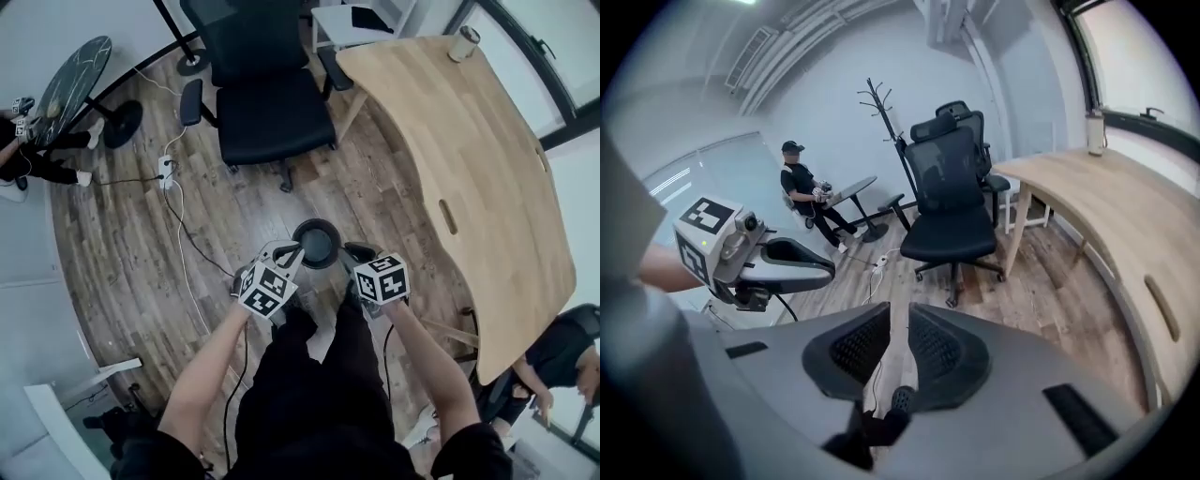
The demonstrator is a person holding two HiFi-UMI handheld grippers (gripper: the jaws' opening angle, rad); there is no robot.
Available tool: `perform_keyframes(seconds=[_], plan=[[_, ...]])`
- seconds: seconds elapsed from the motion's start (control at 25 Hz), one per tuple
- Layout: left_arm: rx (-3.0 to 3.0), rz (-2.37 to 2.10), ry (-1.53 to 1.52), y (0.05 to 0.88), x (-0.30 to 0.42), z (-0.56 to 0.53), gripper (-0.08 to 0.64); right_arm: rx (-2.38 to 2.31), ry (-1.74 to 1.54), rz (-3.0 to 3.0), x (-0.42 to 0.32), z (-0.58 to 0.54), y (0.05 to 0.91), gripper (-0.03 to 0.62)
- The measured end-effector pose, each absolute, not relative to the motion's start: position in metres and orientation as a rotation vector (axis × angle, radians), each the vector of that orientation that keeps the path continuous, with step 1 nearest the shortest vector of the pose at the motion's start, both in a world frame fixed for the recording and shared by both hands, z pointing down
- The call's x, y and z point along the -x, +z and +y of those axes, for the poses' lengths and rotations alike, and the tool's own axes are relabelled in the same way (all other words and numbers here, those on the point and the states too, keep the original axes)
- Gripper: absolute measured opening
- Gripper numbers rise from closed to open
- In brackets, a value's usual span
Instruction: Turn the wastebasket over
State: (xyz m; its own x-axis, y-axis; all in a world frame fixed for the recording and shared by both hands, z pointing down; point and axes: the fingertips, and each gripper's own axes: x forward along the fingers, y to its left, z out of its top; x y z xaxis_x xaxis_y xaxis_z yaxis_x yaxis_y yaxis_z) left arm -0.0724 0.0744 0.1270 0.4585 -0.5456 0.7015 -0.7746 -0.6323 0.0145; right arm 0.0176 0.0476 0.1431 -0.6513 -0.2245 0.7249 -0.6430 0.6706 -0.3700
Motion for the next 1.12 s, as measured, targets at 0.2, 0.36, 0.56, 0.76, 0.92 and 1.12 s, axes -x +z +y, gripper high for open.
perform_keyframes(seconds=[0.2, 0.36, 0.56, 0.76, 0.92, 1.12], plan=[[-2.471, -1.154, 0.838, 0.064, 0.075, 0.069, 0.028, -0.752, 0.636, -2.349, -0.005, 0.041, 0.079, 0.075], [-2.529, -1.183, 0.708, 0.023, 0.068, 0.068, 0.023, -0.814, 0.477, -2.434, -0.003, 0.04, 0.031, 0.052], [-2.541, -1.267, 0.478, -0.024, 0.071, 0.066, 0.023, -0.897, 0.349, -2.522, 0.001, 0.047, -0.025, 0.046], [-2.54, -1.314, 0.32, -0.059, 0.079, 0.071, 0.019, -0.929, 0.276, -2.621, 0.009, 0.059, -0.069, 0.037], [-2.546, -1.351, 0.262, -0.078, 0.091, 0.069, 0.017, -0.963, 0.321, -2.685, 0.015, 0.059, -0.095, 0.034], [-2.519, -1.403, 0.182, -0.093, 0.111, 0.069, 0.017, -1.012, 0.365, -2.715, 0.017, 0.056, -0.108, 0.032]])
